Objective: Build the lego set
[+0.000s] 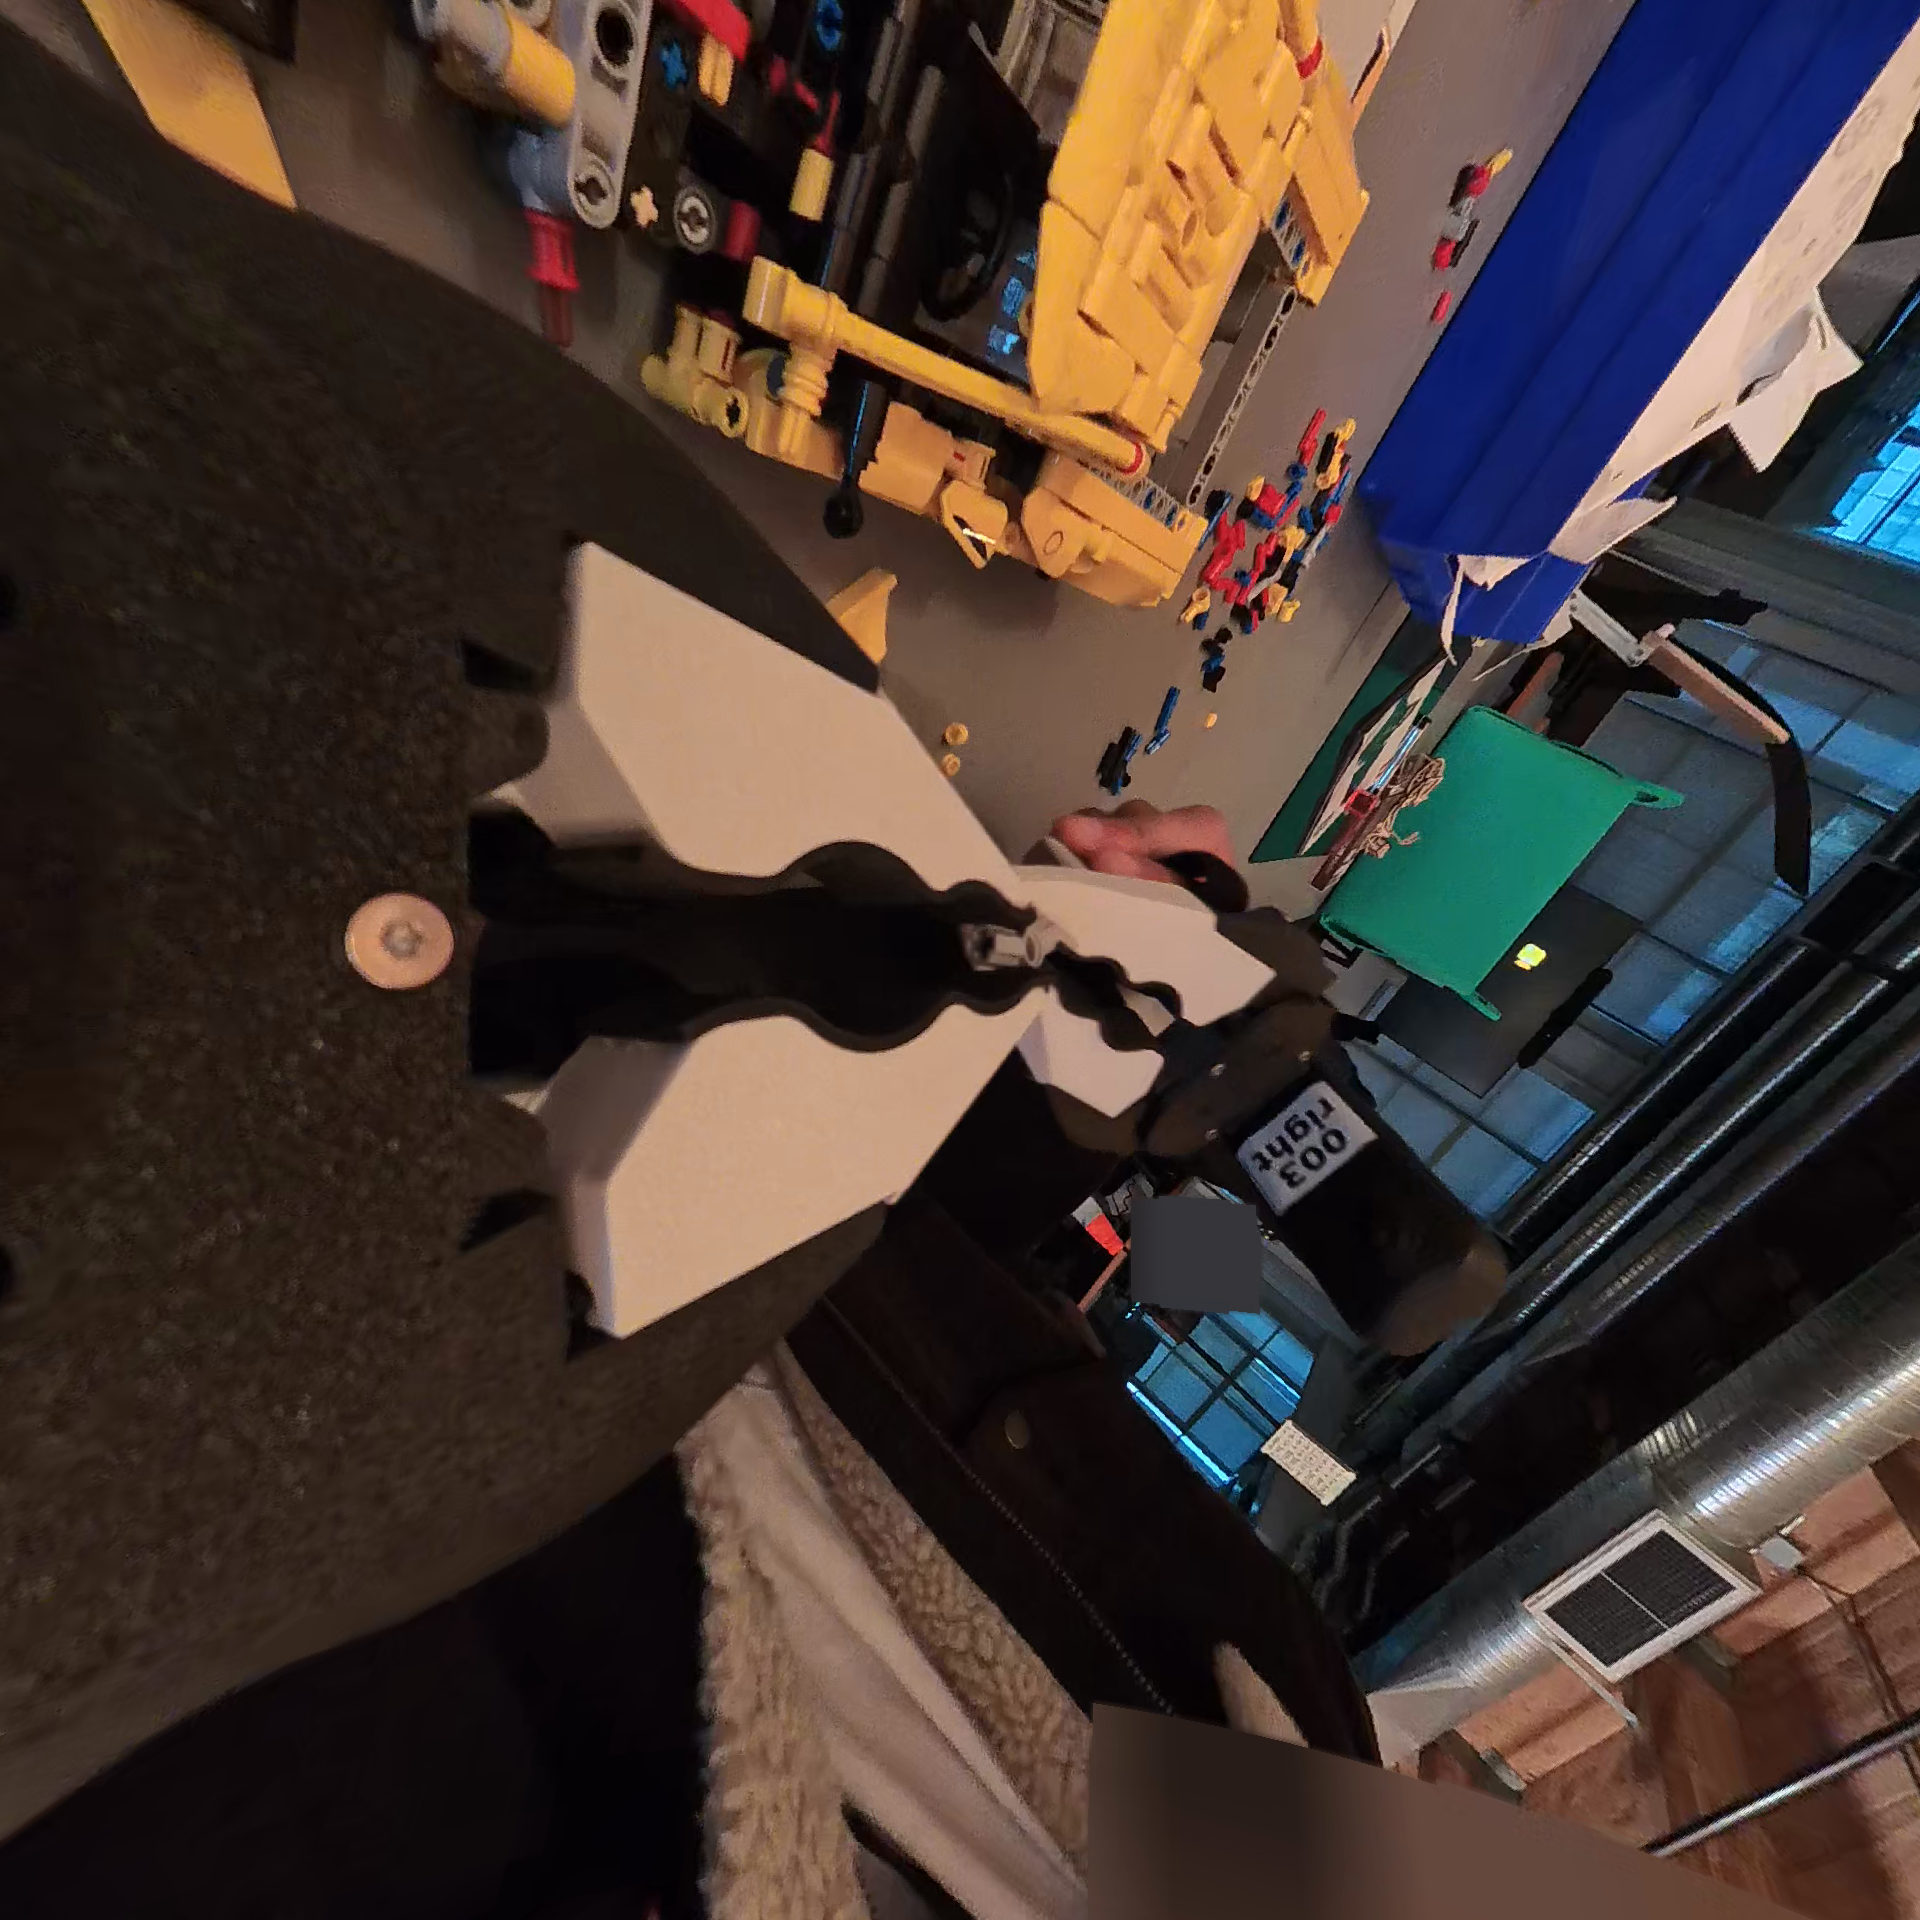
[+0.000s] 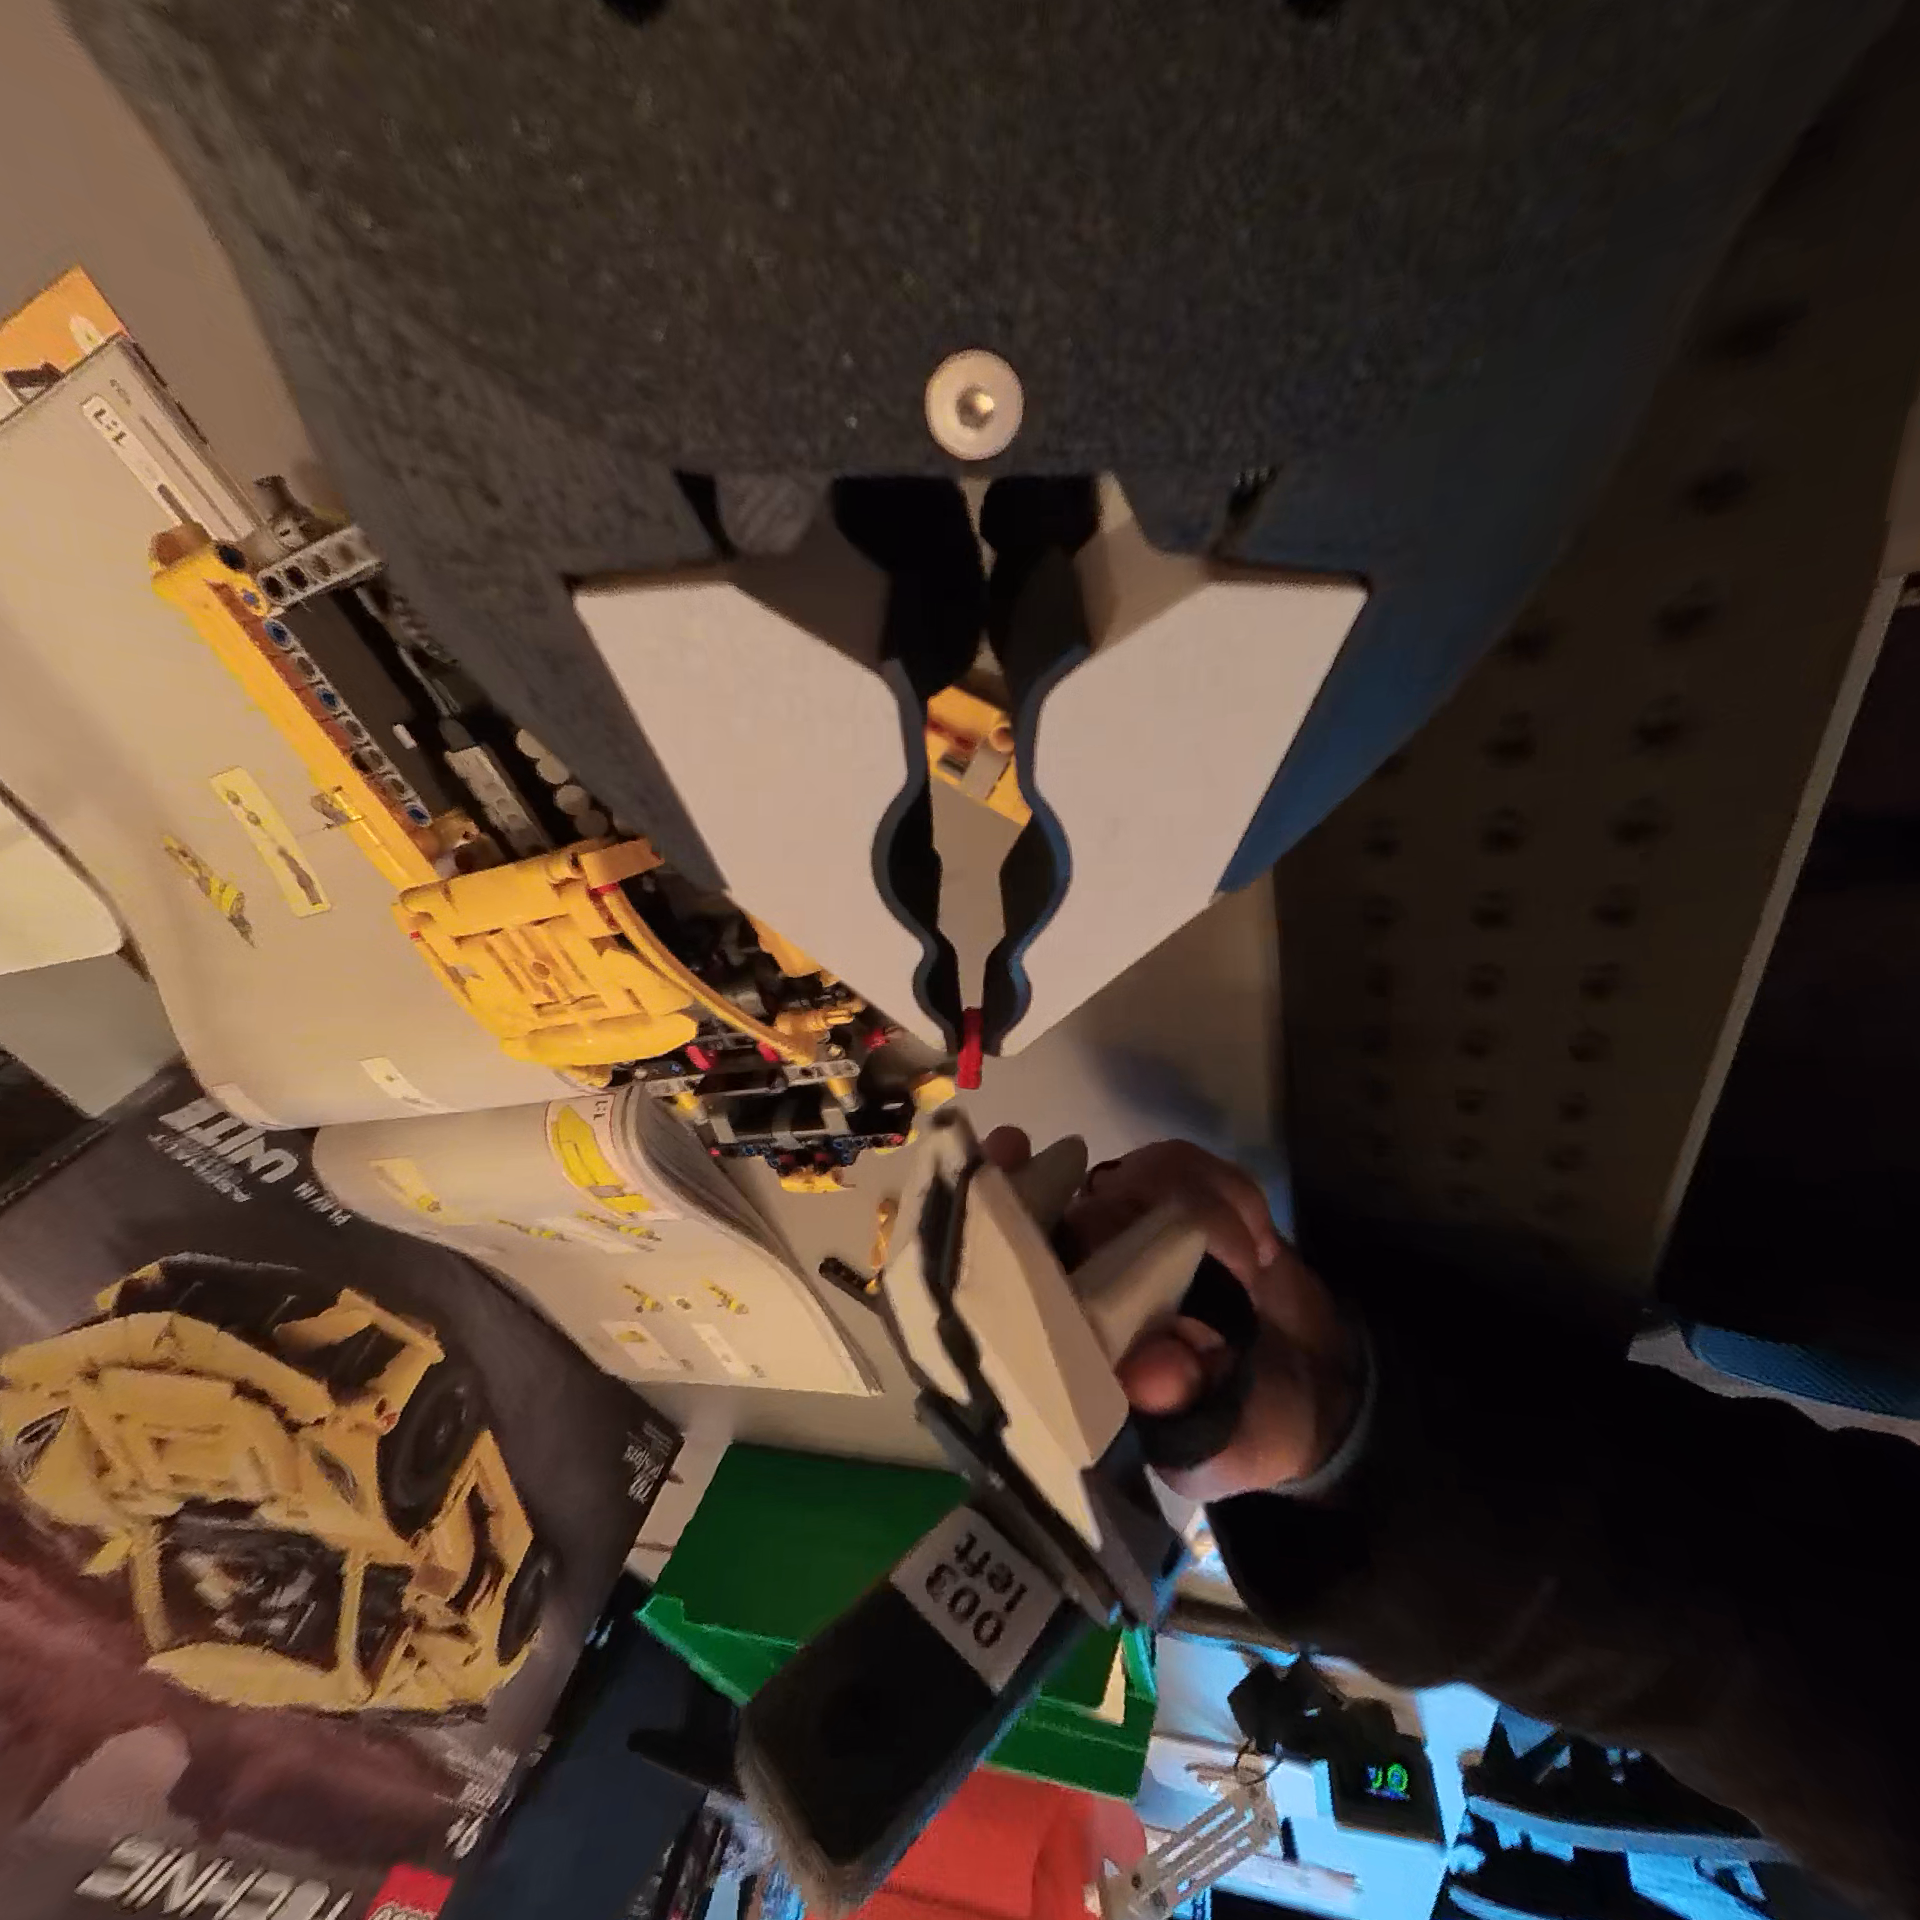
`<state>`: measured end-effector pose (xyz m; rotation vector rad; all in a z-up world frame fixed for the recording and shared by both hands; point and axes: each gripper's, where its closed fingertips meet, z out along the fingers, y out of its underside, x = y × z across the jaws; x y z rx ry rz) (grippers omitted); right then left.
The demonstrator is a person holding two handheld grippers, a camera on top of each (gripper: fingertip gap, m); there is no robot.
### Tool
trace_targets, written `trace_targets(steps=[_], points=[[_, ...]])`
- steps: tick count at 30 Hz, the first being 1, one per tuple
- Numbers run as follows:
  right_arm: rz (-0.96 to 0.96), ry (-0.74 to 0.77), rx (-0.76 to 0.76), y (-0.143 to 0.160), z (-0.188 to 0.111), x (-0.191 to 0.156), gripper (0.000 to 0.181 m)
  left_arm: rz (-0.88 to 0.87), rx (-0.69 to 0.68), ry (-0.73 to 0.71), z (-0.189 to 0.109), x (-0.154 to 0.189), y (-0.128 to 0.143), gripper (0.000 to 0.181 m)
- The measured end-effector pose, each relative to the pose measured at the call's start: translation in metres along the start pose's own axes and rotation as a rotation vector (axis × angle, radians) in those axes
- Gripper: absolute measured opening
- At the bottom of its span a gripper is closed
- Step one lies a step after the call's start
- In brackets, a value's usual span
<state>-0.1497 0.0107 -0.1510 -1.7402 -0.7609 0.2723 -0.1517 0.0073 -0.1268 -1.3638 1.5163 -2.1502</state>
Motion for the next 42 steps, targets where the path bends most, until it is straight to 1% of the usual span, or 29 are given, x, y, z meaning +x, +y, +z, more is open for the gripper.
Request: trace_targets(steps=[2,8,12,20,23,27,34,37,42], points=[[-0.04,0.036,0.03,-0.005,-0.004,0.003,0.002,0.008,-0.022,0.006,0.002,0.001,0.004,0.007],[-0.122,0.06,0.003,0.0,-0.008,0.003,0.002,0.023,-0.05,0.007,0.004,0.001,0.008,0.007],[-0.135,0.042,0.016,-0.001,-0.011,0.0,0.002,0.037,-0.062,-0.003,0.002,-0.001,0.009,0.007],[-0.236,-0.014,-0.061,0.014,-0.008,-0.011,0.002,0.076,-0.176,-0.016,0.004,-0.004,0.028,0.007],[-0.264,-0.048,-0.053,0.019,-0.008,-0.017,0.002,0.078,-0.218,-0.007,0.005,-0.003,0.036,0.007],[-0.217,-0.079,-0.035,0.015,-0.009,-0.021,0.002,0.056,-0.219,0.028,0.005,0.0,0.037,0.007],[-0.252,-0.022,-0.045,0.013,-0.009,-0.018,0.002,-0.006,-0.179,0.057,0.005,0.0,0.032,0.007],[-0.22,-0.025,-0.029,0.01,-0.009,-0.018,0.002,-0.014,-0.157,0.075,0.005,0.002,0.029,0.007],[-0.206,-0.045,-0.063,0.017,-0.007,-0.02,0.002,0.015,-0.194,0.049,0.005,-0.001,0.035,0.007]])
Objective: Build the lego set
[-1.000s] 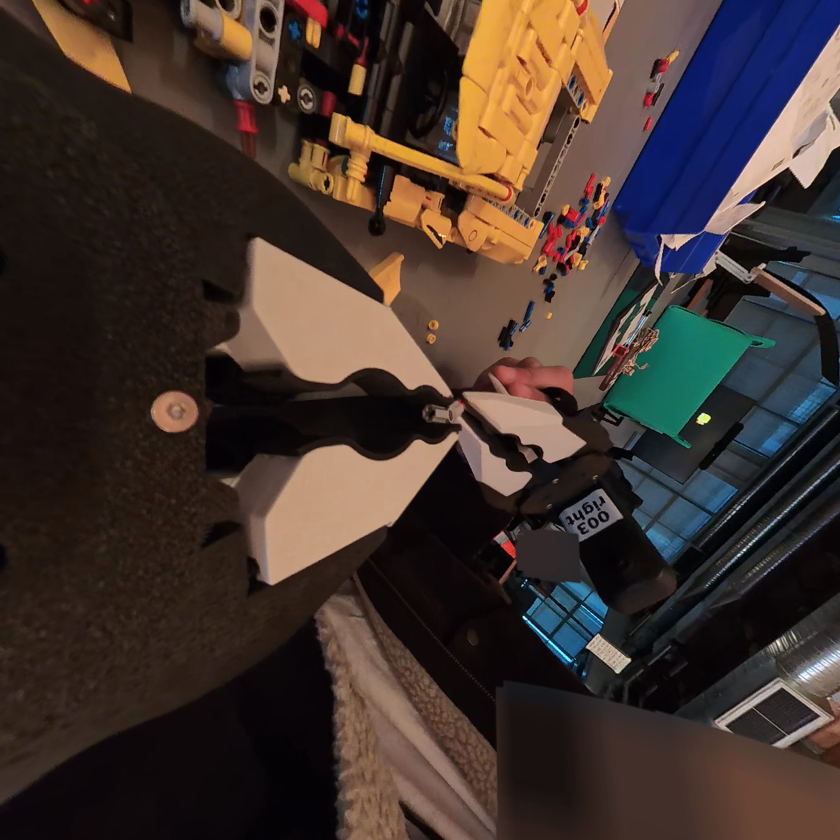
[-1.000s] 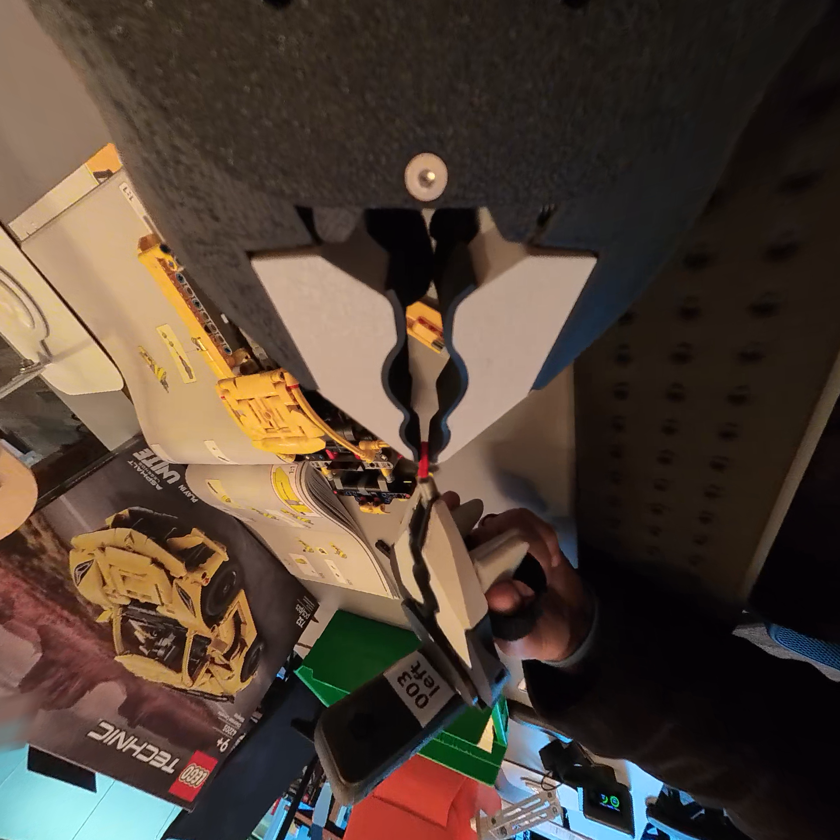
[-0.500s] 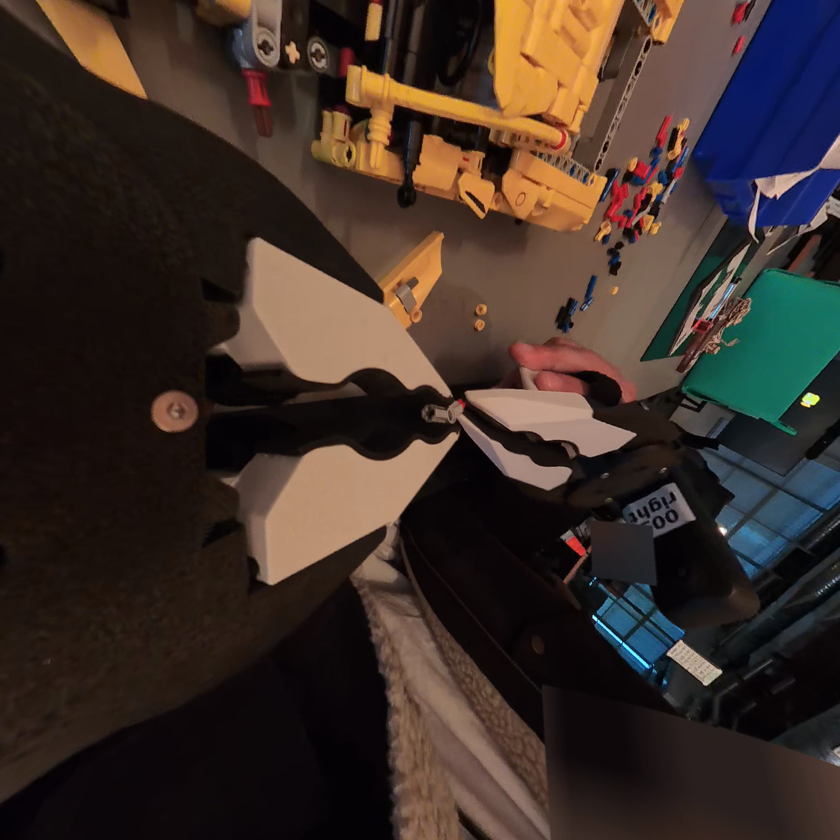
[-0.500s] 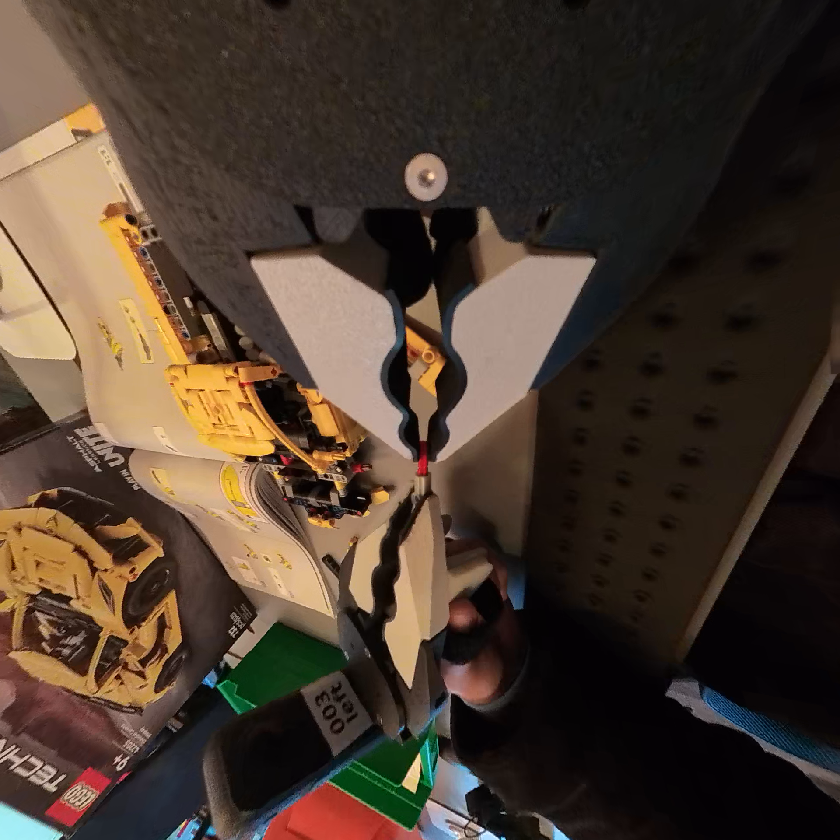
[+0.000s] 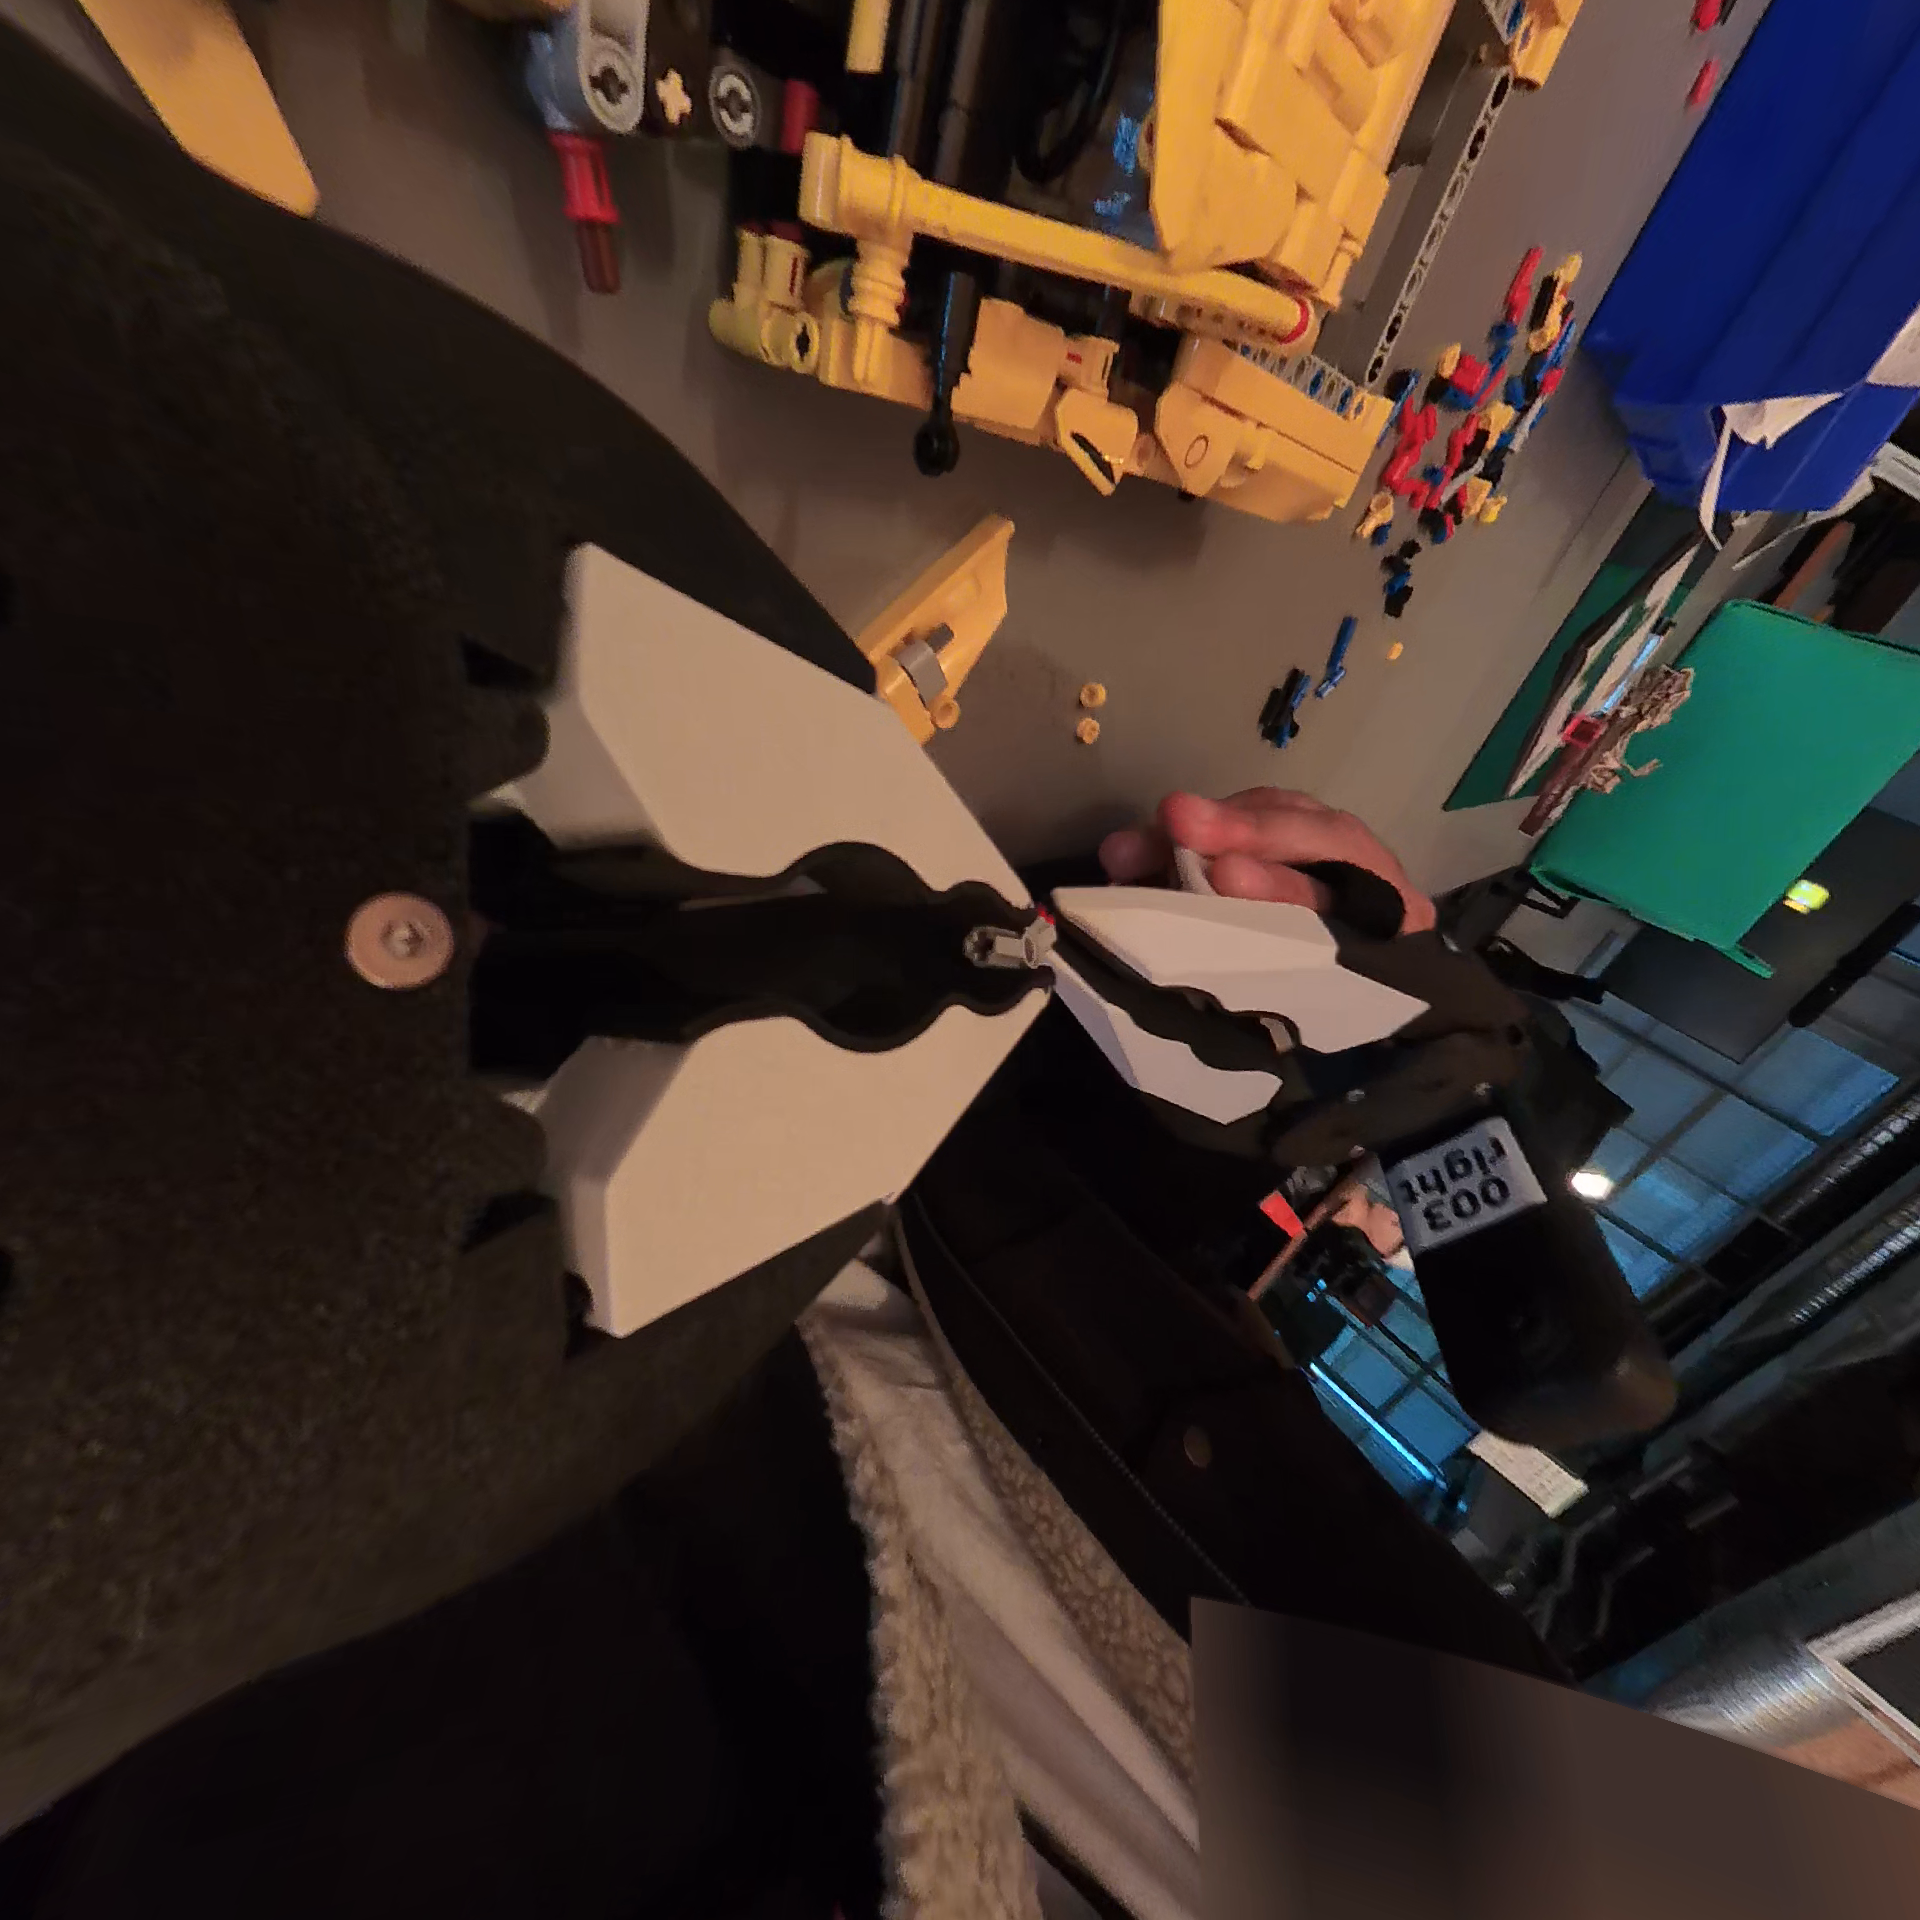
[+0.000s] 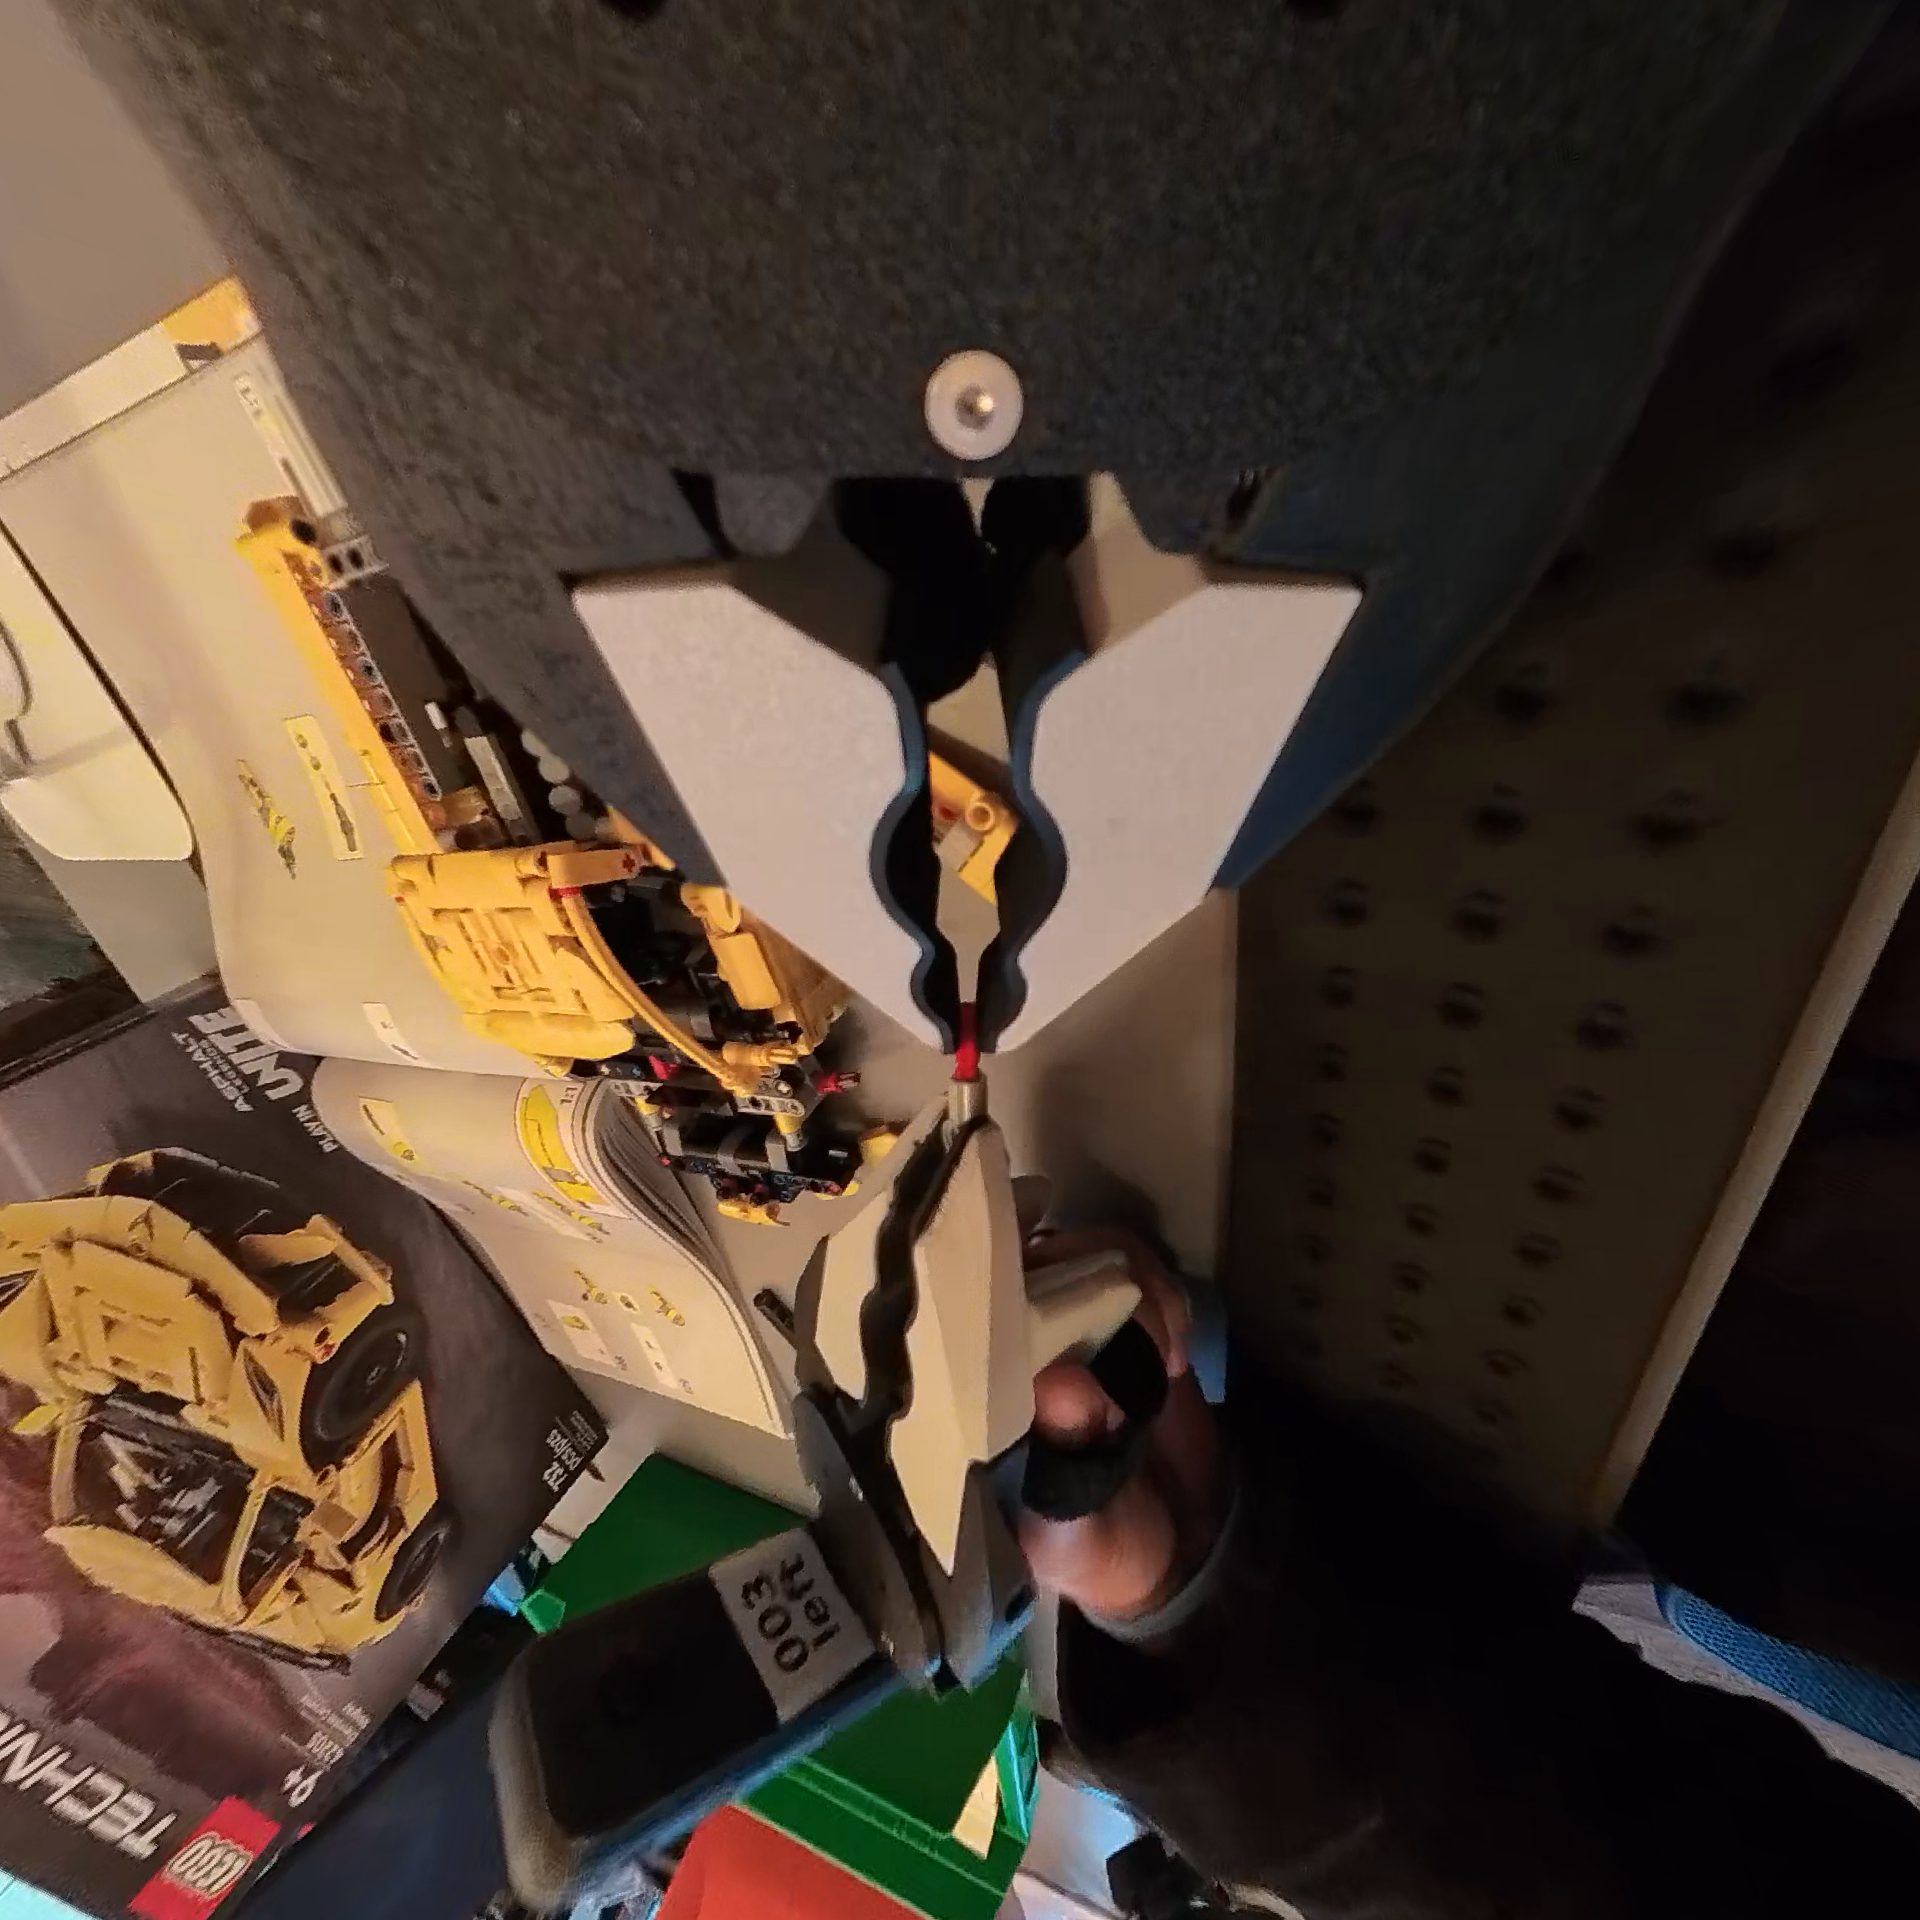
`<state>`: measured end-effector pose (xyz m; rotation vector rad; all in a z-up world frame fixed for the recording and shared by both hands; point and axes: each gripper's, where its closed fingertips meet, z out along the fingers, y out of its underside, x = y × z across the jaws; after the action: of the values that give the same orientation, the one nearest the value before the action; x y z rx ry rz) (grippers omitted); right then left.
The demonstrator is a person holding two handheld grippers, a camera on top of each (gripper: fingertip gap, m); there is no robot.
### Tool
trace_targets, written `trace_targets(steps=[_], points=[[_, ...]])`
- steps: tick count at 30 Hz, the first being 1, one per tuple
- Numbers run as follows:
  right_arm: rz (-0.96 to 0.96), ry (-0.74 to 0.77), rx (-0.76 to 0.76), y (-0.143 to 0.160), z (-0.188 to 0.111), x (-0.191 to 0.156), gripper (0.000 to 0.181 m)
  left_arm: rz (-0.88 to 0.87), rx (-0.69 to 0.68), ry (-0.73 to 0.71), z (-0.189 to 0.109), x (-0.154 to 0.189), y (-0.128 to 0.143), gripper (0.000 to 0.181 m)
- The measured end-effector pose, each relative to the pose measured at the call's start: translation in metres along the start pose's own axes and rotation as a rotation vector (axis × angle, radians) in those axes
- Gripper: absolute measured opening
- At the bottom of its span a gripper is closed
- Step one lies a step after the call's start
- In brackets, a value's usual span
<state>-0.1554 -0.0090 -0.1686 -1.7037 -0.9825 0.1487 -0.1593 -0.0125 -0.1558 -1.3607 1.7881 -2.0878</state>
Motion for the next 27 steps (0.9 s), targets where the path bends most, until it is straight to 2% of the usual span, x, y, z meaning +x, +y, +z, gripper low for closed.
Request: trace_targets(steps=[3,6,8,11,16,22,27], points=[[-0.032,-0.011,-0.077,0.011,0.005,-0.004,0.002,0.038,-0.079,-0.059,0.001,-0.007,0.011,0.007],[-0.123,0.001,-0.215,0.027,0.013,-0.009,0.002,0.104,-0.193,-0.164,0.002,-0.019,0.026,0.007],[-0.127,-0.002,-0.237,0.031,0.015,-0.01,0.002,0.097,-0.212,-0.186,0.002,-0.023,0.031,0.007],[-0.084,-0.004,-0.222,0.031,0.014,-0.008,0.002,0.089,-0.197,-0.187,0.002,-0.024,0.029,0.007],[0.031,-0.016,-0.126,0.021,0.008,-0.002,0.001,0.066,-0.095,-0.133,0.004,-0.017,0.015,0.007],[0.05,-0.015,-0.162,0.029,0.01,-0.002,0.001,0.113,-0.132,-0.188,0.006,-0.024,0.019,0.007],[0.156,-0.039,-0.059,0.016,0.006,0.001,0.002,0.12,-0.095,-0.149,0.003,-0.016,0.011,0.007]])
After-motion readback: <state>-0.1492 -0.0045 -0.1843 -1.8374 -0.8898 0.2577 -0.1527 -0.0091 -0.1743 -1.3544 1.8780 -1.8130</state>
